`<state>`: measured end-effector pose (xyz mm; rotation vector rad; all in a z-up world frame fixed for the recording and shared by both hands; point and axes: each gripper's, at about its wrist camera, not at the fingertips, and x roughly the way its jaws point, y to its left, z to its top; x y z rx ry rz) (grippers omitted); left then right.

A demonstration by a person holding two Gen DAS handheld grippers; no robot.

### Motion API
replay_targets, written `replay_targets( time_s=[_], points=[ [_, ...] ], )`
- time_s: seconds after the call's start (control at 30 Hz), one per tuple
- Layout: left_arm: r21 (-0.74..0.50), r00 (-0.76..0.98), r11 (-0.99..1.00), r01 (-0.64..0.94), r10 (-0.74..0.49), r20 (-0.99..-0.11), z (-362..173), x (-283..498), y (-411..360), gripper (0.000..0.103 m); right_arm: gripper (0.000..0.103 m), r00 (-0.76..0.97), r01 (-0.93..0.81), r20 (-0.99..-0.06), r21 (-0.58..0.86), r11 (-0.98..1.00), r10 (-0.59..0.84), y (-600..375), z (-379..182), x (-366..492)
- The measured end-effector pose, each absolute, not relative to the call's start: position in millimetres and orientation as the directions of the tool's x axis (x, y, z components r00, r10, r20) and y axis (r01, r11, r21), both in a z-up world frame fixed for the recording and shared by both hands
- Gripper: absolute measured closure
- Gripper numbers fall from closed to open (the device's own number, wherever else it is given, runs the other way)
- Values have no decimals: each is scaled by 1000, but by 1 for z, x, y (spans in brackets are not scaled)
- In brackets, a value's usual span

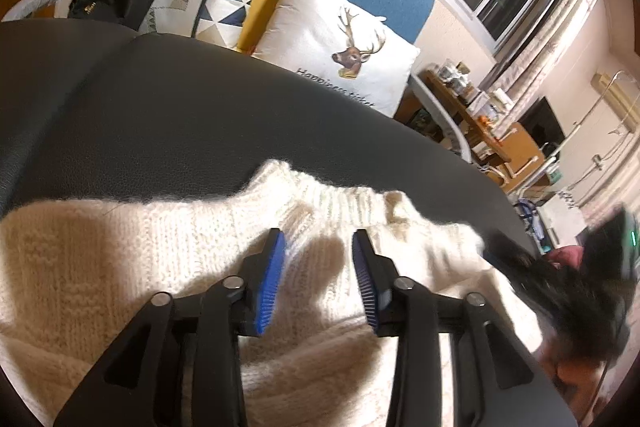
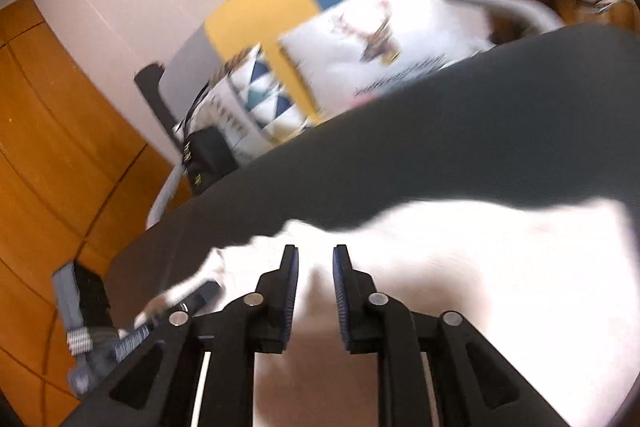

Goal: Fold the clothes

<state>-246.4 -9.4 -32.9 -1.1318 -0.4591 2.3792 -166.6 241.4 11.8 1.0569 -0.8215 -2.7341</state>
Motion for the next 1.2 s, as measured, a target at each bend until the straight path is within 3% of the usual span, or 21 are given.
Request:
replay_targets(
  time_s=[0.3,0.5,0.6,0.87,1.2],
  points=[
    [-260,-600,-909,-325,411,-686,12,-184,-12,61,85,-756,-139,-634,399,-906,-163,269,24,-99],
    [-152,-675,-976,-156,218,-704,9,-145,-68,61,86,-763,-52,-636,239,-970,-115,242,37,-89],
    [-128,-669,-989,-71,143,-730,-6,-143,-89,54,85,-757,-37,-644,218,-975,-115,236,34,-88],
    [-68,-655,-992,-102,118,-747,-23,-162,-85,39,85,-646,-74,-751,237,-969,-134,241,4,-119],
    [-33,-650,-995,-97,88,-755,-28,-222,-74,32,85,-649,-91,-750,236,-967,-122,246,-3,-168]
  ],
)
